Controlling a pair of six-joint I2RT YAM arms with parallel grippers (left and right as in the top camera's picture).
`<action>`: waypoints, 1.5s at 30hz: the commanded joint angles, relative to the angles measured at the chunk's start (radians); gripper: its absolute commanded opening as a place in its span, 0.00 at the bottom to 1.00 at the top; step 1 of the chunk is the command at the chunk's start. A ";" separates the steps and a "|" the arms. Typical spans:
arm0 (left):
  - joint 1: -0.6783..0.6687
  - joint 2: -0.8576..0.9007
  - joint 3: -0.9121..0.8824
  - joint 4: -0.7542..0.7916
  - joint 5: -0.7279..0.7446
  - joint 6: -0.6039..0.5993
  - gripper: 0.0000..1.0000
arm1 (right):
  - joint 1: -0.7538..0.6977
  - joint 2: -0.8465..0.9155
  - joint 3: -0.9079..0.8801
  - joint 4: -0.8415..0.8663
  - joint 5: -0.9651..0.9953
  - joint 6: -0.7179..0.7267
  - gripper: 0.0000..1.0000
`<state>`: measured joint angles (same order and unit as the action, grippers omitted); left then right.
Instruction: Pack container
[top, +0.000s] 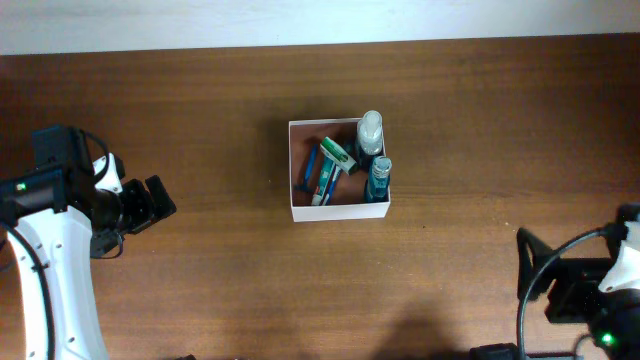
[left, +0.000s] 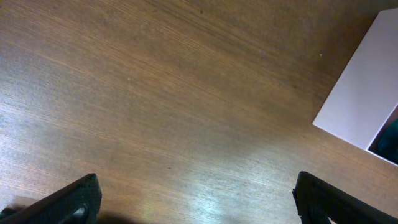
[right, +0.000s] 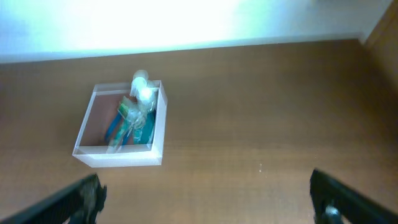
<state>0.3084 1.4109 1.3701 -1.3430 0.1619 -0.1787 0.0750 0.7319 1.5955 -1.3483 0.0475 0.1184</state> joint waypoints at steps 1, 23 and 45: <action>0.005 -0.013 0.002 0.000 0.010 0.009 1.00 | -0.054 -0.168 -0.234 0.161 0.025 -0.011 0.98; 0.004 -0.013 0.002 0.000 0.007 0.009 0.99 | -0.161 -0.728 -1.259 1.184 -0.081 -0.108 0.98; 0.004 -0.013 0.002 0.000 0.007 0.009 0.99 | -0.161 -0.728 -1.590 1.487 -0.011 -0.115 0.98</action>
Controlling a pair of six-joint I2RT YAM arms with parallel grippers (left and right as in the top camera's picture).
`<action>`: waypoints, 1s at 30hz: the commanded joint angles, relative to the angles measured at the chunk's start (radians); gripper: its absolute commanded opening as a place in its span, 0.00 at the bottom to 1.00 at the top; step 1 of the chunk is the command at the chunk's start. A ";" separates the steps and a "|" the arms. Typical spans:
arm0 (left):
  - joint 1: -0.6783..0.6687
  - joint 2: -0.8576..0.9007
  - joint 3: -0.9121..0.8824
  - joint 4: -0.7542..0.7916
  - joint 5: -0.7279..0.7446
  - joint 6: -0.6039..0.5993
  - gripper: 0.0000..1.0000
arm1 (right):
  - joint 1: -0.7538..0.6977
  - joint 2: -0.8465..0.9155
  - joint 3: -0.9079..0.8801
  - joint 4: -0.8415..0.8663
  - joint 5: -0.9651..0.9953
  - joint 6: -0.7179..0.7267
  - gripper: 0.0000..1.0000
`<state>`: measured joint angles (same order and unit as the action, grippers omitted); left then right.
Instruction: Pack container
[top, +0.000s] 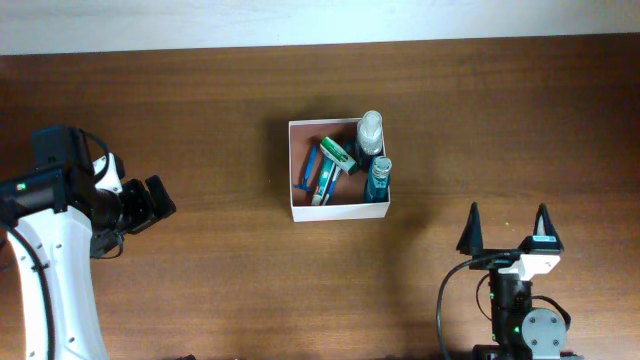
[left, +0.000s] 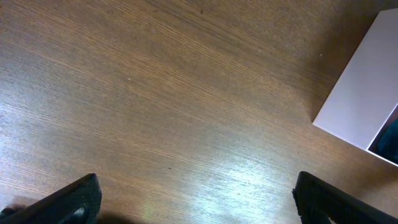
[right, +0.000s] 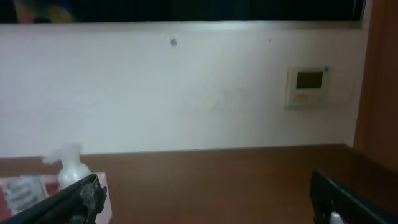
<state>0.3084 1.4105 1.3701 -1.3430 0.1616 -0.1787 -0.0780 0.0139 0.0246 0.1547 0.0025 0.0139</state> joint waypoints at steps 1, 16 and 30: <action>0.004 -0.012 0.002 0.000 0.007 0.009 0.99 | -0.008 -0.010 -0.019 -0.018 0.037 -0.011 0.98; 0.004 -0.012 0.002 0.000 0.007 0.009 0.99 | -0.008 -0.010 -0.019 -0.235 0.028 -0.010 0.98; 0.004 -0.012 0.002 0.000 0.007 0.009 0.99 | -0.008 -0.010 -0.019 -0.235 0.029 -0.010 0.98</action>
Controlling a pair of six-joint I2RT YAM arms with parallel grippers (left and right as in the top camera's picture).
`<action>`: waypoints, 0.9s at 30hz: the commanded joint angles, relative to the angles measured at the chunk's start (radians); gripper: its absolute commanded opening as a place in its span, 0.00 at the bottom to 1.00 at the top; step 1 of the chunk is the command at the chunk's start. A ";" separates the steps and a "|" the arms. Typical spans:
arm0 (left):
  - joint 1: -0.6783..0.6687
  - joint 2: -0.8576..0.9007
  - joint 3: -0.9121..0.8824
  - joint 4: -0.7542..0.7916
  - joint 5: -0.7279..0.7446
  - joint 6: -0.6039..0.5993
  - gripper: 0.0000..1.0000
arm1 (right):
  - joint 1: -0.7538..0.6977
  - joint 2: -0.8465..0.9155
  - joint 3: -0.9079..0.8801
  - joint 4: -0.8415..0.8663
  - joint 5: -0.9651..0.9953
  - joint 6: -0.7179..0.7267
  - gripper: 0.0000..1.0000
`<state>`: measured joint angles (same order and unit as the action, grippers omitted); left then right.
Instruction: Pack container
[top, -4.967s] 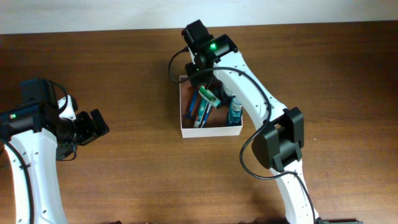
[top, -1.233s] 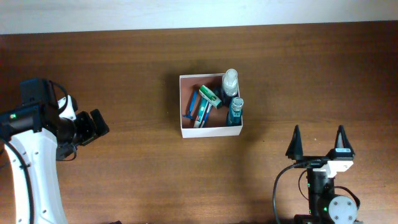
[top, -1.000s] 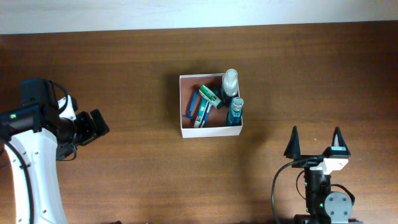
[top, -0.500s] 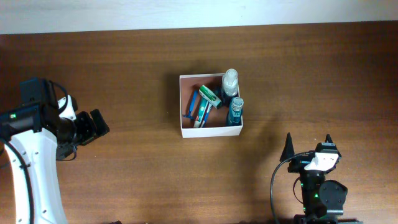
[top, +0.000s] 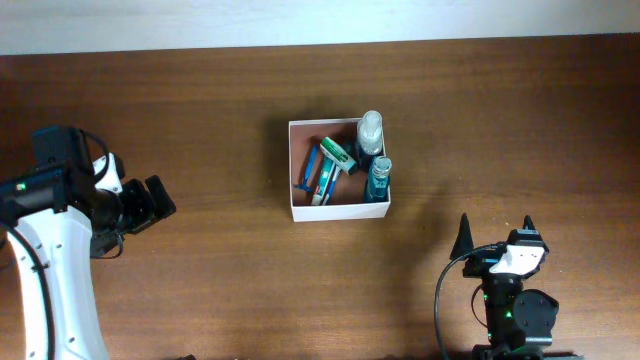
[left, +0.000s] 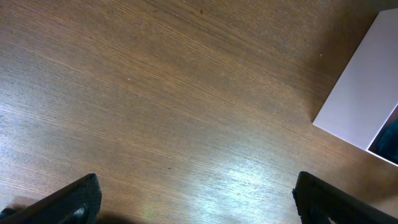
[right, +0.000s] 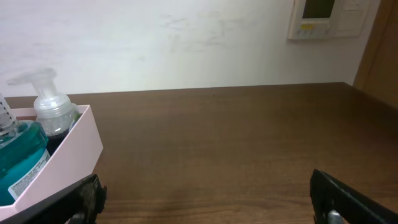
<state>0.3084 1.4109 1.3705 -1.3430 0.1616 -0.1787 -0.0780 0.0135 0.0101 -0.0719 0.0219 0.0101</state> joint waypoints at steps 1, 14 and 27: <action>0.004 -0.013 0.002 0.000 0.007 0.009 0.99 | -0.008 -0.010 -0.005 -0.008 0.009 -0.006 0.98; 0.004 -0.013 0.002 0.000 0.007 0.009 0.99 | -0.008 -0.010 -0.005 -0.008 0.009 -0.006 0.98; -0.156 -0.210 -0.219 0.514 0.087 0.047 0.99 | -0.008 -0.010 -0.005 -0.008 0.009 -0.006 0.98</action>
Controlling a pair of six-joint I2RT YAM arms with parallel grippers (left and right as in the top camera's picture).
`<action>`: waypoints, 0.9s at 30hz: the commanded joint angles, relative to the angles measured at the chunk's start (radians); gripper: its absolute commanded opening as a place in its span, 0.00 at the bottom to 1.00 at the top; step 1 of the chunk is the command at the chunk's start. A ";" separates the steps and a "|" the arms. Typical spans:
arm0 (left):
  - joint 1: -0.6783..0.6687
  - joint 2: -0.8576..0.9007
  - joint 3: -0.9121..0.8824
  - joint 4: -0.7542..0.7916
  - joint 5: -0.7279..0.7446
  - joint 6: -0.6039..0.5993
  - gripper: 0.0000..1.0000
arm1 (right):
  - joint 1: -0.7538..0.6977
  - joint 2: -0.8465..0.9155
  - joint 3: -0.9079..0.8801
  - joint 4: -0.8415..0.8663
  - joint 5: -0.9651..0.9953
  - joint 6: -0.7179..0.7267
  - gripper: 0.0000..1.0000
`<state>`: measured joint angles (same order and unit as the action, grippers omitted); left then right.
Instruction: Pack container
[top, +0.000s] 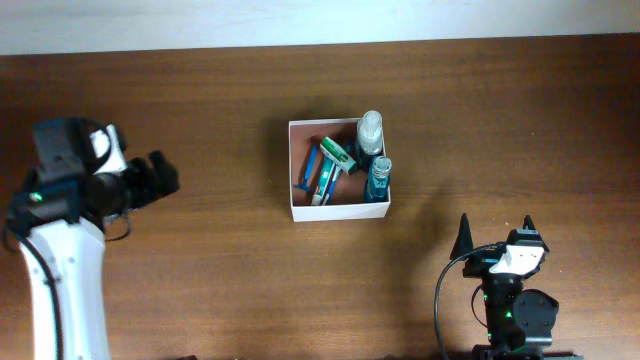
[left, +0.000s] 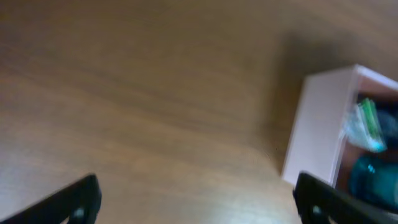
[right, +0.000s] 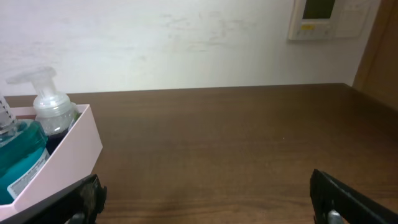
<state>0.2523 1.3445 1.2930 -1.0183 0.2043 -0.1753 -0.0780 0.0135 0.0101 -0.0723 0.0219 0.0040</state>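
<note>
A white open box (top: 293, 170) stands mid-table in the overhead view, holding a clear pump bottle (top: 370, 128), a teal bottle (top: 379, 178) and a green-and-white tube (top: 338, 153) with blue items. My left gripper (top: 160, 178) is open far to the box's left, empty, facing the box (left: 317, 130). My right gripper (top: 495, 238) is open at the near right, empty; its view shows the box wall (right: 59, 158), the pump bottle (right: 53, 109) and the teal bottle (right: 18, 155).
Brown wooden table (top: 200, 280) all around. A white wall (right: 186, 43) with a thermostat panel (right: 323, 15) lies behind the table's far edge.
The left arm has moved toward the far side and turned, so its blurred wrist view now shows more of the box and its contents. The right arm has not moved.
At first the right gripper was at the table's near right edge, looking down on the box. Then it stood upright at the near right, facing the wall, then tilted slightly toward the box. The left arm stayed still until just now. The box contents are unchanged.
</note>
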 joint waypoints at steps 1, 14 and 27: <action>-0.131 -0.181 -0.195 0.268 0.044 0.063 0.99 | -0.008 -0.010 -0.005 -0.008 0.009 0.000 0.98; -0.334 -0.737 -0.927 1.077 0.047 0.103 0.99 | -0.008 -0.010 -0.005 -0.008 0.009 0.000 0.98; -0.348 -1.078 -1.284 1.410 0.168 0.237 0.99 | -0.008 -0.010 -0.005 -0.008 0.009 0.000 0.98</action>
<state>-0.0933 0.2966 0.0227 0.3866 0.3565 0.0280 -0.0780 0.0120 0.0101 -0.0723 0.0223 0.0032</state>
